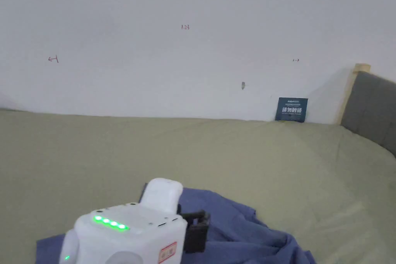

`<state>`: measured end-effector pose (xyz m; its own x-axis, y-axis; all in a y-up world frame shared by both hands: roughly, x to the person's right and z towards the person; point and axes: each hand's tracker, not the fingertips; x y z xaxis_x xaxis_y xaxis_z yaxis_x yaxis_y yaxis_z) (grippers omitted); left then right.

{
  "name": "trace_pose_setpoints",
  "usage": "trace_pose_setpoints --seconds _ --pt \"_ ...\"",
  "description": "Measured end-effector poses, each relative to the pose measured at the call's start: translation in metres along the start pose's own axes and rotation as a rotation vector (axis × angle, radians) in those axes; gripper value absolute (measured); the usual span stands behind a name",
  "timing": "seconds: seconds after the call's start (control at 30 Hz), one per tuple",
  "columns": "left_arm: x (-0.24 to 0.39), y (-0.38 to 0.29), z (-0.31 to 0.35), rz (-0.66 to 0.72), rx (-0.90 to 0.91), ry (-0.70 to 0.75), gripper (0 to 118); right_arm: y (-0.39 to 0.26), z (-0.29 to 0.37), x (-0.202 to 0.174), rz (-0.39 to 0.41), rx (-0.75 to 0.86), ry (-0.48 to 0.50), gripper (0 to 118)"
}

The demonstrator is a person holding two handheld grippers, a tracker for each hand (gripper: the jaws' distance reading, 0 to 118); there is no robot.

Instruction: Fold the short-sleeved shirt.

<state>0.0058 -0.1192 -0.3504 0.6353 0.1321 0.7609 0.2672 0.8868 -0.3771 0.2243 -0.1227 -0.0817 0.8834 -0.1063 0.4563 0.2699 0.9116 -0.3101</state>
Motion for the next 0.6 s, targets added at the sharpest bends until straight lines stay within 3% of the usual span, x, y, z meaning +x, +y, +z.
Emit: trace_pose_setpoints --seconds 0.1,0.17,0.27,0.37,0.6 --pt "-0.023 -0.019 0.072 -0.010 0.063 0.205 0 0.001 -0.003 -0.004 0.000 0.007 -0.014 3" --pt "-0.033 -0.035 0.113 -0.001 0.068 0.303 0 0.000 -0.002 -0.008 -0.003 0.019 -0.003 3" --pt "-0.048 -0.062 0.157 0.121 0.054 0.408 0 -0.004 -0.001 -0.014 -0.010 0.027 0.020 3" --pt "-0.061 -0.087 0.181 0.165 0.032 0.440 0 -0.009 0.001 -0.023 0.000 0.002 0.062 3" --pt "-0.099 -0.087 0.159 0.258 -0.039 0.478 0 -0.011 -0.010 -0.034 0.035 -0.018 0.115 3"
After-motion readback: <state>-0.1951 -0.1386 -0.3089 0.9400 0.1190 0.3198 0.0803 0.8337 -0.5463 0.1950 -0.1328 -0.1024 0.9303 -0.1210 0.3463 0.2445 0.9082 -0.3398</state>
